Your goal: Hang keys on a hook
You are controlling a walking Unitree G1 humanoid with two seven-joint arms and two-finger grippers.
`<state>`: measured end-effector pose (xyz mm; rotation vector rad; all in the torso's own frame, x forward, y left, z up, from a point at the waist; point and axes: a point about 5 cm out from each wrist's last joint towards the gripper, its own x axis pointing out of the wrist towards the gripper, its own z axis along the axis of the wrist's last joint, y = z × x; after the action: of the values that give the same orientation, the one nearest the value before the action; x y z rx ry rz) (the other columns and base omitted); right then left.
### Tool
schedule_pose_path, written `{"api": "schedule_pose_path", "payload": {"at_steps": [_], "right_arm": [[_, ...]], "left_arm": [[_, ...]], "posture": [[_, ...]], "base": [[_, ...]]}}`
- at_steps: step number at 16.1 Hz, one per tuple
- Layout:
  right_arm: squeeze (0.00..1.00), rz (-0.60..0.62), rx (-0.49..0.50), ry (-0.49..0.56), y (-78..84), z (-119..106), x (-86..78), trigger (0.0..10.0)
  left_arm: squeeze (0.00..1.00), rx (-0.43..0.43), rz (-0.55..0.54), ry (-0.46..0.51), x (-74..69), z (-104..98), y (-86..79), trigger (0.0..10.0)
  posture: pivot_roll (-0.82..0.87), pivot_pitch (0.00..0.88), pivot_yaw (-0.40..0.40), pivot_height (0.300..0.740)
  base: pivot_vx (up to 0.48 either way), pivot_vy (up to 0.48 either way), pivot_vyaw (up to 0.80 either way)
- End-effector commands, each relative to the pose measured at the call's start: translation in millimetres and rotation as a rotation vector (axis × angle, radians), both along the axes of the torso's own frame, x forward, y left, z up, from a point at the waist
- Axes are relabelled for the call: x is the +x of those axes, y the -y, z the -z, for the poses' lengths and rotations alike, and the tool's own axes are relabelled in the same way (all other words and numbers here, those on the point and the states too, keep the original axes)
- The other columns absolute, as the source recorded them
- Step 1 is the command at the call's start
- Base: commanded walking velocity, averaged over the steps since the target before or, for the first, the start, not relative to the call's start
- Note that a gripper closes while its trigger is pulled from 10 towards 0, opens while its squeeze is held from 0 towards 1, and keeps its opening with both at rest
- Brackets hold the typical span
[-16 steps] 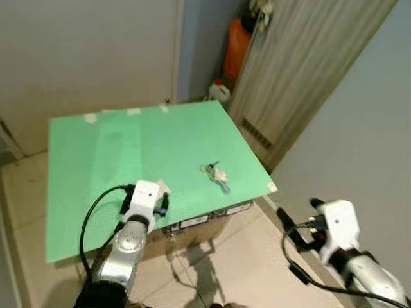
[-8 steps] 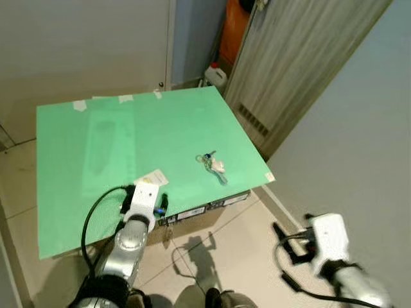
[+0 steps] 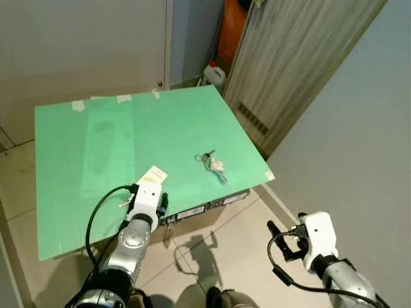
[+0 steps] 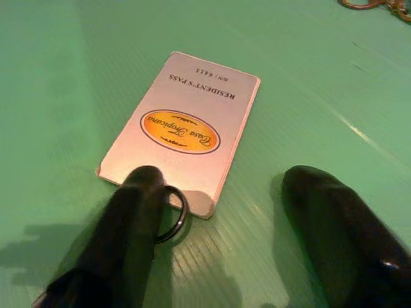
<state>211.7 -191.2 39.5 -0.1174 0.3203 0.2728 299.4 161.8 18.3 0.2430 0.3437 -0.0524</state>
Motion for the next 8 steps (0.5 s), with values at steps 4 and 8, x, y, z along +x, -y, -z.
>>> {"api": "schedule_pose_path", "payload": {"at_steps": [4, 8], "right_arm": [[0.0, 0.004, -0.016, 0.009, 10.3, -5, -3.8, 10.0], [0.0, -0.001, -0.007, 0.013, 10.3, -7, -4.2, 10.0]], "left_arm": [[0.0, -0.045, -0.034, -0.035, -6.5, 9, 0.9, 0.0], [0.0, -0.089, -0.057, 0.052, -4.4, -3, -1.7, 0.0]], "posture": [[-0.25, 0.197, -0.179, 0.74], [-0.22, 0.196, -0.173, 0.74]], "base": [[0.0, 0.0, 0.0], [0.0, 0.0, 0.0]]}}
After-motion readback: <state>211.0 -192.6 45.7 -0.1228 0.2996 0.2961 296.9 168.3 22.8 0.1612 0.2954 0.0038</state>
